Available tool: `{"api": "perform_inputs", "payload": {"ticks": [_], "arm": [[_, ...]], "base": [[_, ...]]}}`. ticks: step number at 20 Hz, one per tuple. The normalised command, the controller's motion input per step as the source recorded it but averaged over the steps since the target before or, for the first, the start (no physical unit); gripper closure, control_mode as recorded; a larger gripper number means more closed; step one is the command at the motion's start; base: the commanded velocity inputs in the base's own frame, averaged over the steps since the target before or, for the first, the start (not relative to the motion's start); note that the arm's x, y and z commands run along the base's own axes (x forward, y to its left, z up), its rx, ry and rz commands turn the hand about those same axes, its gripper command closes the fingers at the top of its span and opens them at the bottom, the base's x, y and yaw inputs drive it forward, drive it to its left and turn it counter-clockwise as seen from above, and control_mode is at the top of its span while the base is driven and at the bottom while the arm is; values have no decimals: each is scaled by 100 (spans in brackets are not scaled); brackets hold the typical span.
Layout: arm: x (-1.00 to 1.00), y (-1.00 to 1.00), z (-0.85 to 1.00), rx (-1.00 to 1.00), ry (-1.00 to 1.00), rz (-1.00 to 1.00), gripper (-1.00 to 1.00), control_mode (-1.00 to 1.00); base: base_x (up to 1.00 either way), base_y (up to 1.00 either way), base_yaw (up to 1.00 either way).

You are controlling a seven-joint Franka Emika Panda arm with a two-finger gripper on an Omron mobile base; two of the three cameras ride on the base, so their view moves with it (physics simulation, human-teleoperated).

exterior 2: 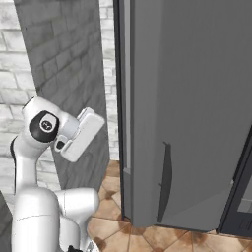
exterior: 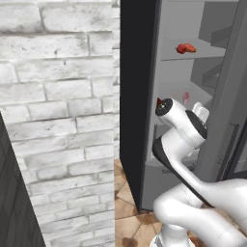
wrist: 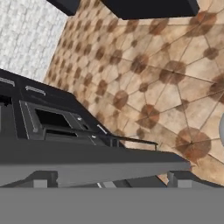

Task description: Gather the sweet potato and bell pepper from the fridge and place them on a tray on the dining counter. Then gather the steaks from the fridge and place them on the other tray.

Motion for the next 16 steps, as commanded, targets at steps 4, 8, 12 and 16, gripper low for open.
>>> {"api": "perform_inputs", "payload": {"ticks": [4, 8, 12, 16], "arm": [[28, -10, -2, -4, 27, 28, -100, -100], [33, -33, 0, 0, 27, 28, -100, -100], [16, -58, 0, 0, 18, 25, -100, -100], [2, -15, 0, 0, 12, 12, -100, -100]], "base": [[0, 0, 0], [0, 0, 0], [0, 0, 0], [0, 0, 0]]}}
